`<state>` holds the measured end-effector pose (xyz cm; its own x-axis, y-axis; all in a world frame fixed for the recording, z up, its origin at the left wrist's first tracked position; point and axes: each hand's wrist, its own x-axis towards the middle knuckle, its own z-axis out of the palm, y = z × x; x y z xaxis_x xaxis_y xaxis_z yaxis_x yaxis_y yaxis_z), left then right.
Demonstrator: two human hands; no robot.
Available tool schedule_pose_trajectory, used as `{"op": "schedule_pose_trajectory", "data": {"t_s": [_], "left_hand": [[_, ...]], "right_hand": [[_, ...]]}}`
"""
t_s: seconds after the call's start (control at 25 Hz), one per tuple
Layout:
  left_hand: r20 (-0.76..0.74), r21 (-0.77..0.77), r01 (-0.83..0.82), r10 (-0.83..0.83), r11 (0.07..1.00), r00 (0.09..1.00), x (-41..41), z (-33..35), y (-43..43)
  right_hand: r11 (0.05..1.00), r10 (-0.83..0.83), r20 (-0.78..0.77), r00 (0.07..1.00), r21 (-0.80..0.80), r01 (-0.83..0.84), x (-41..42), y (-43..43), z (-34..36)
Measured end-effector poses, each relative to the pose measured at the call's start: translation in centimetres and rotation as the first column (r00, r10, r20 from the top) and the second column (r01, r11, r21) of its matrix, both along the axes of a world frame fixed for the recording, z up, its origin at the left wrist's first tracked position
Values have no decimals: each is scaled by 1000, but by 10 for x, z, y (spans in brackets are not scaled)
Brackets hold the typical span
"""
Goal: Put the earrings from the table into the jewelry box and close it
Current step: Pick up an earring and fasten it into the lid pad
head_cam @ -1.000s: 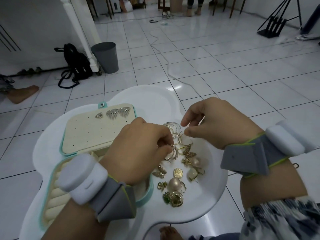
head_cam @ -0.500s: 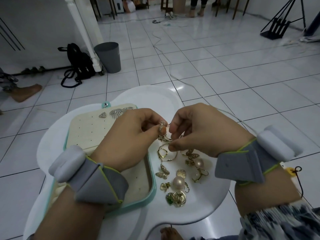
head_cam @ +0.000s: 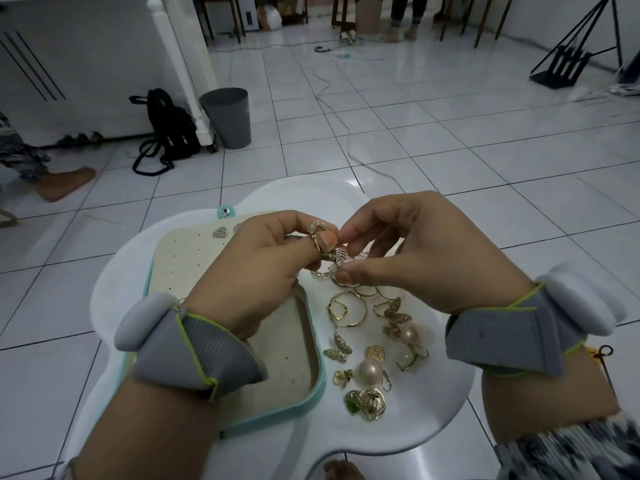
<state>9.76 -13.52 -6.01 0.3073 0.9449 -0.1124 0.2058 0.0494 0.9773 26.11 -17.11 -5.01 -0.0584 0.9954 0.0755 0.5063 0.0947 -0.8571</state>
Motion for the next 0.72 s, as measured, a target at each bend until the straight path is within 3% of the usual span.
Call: {"op": "schedule_pose_trajectory", "data": {"t_s": [0.2, 0.44, 0.56, 0.64, 0.72], "left_hand": [[32, -39, -54, 55, 998, 998, 1, 2, -1], [47, -16, -122, 123, 992, 991, -2, 0, 2], [-157, 191, -88, 119, 978, 980, -4, -10, 1], [-399, 339, 49, 96, 939, 912, -2, -15, -3], [-579, 386, 237, 35, 892, 814, 2, -15, -10]], "right_hand": [[993, 4, 16, 1000, 120, -6, -4, 1, -3], [995, -4, -211, 977, 101, 26, 3, 4, 0], [996, -28, -291, 956, 77, 53, 5, 4, 1], [996, -30, -295, 955, 73, 54, 4, 4, 2], [995, -42, -279, 959, 74, 65, 2, 4, 3]]}}
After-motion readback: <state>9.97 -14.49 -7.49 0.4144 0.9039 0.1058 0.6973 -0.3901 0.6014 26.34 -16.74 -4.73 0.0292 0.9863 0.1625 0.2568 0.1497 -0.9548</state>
